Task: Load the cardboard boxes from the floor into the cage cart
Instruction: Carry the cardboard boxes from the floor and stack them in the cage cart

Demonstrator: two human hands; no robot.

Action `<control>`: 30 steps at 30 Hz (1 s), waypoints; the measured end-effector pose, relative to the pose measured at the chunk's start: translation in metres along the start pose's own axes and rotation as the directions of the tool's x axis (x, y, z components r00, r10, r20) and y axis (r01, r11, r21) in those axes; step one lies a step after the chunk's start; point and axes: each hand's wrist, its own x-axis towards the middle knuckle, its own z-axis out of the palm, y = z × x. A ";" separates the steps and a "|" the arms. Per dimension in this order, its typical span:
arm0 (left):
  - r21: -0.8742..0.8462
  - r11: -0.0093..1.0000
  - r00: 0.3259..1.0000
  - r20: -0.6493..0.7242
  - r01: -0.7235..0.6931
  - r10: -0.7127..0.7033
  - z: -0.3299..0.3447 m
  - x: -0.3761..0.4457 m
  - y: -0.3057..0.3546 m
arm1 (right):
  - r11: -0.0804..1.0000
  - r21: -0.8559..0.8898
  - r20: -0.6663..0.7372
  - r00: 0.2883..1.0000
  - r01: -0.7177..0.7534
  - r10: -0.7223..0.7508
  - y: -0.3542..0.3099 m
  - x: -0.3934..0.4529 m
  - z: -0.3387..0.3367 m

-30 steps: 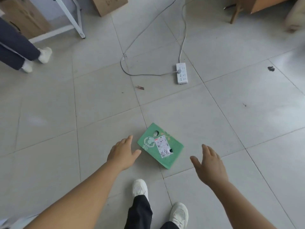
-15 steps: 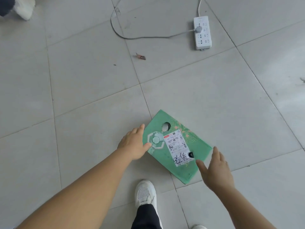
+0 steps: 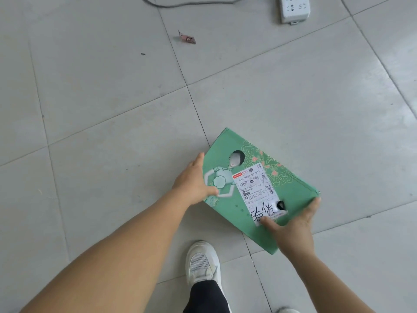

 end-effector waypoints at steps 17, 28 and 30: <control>-0.188 0.967 0.954 -0.278 -0.169 0.113 -0.097 -0.200 0.140 | 0.975 0.157 -0.147 0.980 0.158 -0.135 -0.074 -0.127 -0.210; -0.150 0.885 0.858 -0.359 -0.441 0.367 -0.179 -0.381 0.285 | 0.924 0.257 -0.427 0.891 0.282 -0.153 -0.113 -0.284 -0.399; -0.128 0.855 0.828 -0.358 -0.502 0.432 -0.187 -0.406 0.306 | 0.917 0.281 -0.484 0.867 0.285 -0.121 -0.109 -0.313 -0.424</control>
